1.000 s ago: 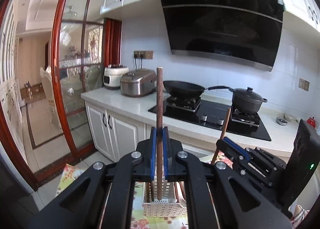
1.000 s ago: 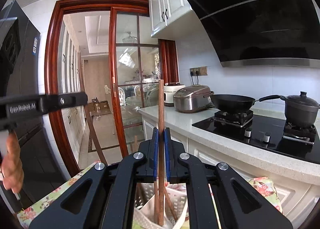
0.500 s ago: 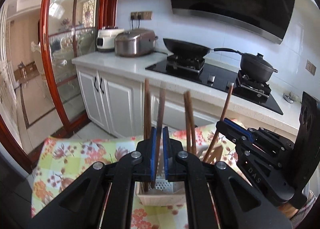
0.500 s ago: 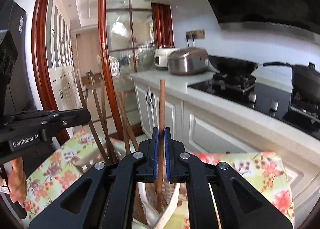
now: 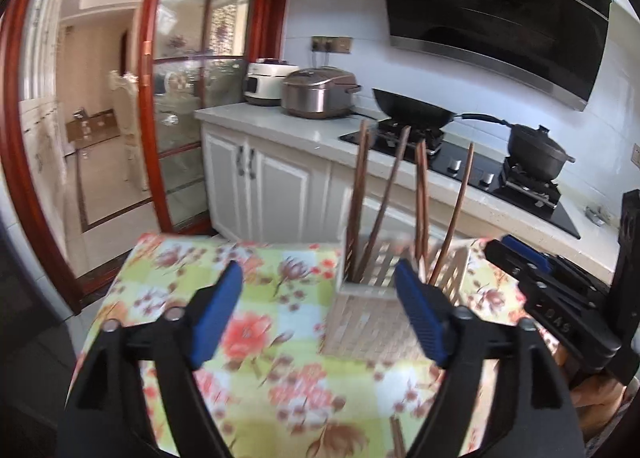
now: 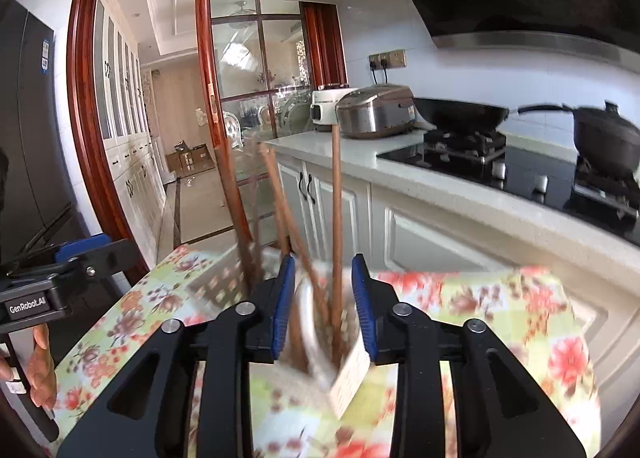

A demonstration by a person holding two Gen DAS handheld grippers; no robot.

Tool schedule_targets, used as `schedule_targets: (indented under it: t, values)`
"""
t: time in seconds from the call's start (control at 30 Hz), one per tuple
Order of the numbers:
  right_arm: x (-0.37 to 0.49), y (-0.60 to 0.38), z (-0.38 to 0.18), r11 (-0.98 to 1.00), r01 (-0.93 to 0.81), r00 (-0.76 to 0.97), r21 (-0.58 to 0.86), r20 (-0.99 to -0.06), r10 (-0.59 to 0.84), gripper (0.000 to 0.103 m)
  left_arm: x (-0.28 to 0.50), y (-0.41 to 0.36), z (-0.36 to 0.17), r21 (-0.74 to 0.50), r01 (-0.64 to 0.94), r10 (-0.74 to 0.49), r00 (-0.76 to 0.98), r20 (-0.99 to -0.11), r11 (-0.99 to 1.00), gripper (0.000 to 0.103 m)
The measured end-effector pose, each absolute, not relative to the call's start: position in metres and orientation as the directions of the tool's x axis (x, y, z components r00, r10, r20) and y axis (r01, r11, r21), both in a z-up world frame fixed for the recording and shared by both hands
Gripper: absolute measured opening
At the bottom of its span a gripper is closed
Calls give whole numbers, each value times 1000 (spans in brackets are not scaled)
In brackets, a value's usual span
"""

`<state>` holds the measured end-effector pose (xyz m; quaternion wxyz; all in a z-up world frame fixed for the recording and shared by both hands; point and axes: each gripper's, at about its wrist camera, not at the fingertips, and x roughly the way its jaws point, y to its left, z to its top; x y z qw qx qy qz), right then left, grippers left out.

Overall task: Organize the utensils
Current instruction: 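Open both tools to release the chopsticks into the caddy, then move both tools back over the last brown chopsticks on the table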

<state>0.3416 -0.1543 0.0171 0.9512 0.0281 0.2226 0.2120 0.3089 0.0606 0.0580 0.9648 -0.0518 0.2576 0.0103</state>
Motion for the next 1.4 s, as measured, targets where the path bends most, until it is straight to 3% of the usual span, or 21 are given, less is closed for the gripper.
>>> schedule_targets:
  t: [0.07, 0.37, 0.77, 1.4]
  values:
    - [327, -156, 8, 908, -387, 798, 159, -436, 417, 34, 290, 62, 48, -97, -69, 11, 865, -502, 993, 87]
    - [257, -150, -69, 926, -353, 660, 132, -667, 346, 35, 217, 60, -18, -86, -107, 38, 816, -577, 990, 88]
    - [237, -122, -111, 911, -385, 575, 145, -735, 360, 27, 190, 44, -81, 7, -107, 83, 724, -685, 994, 88]
    - [243, -92, -120, 935, -345, 536, 81, -801, 267, 19, 179, 60, -90, -43, -94, 38, 723, -690, 995, 88]
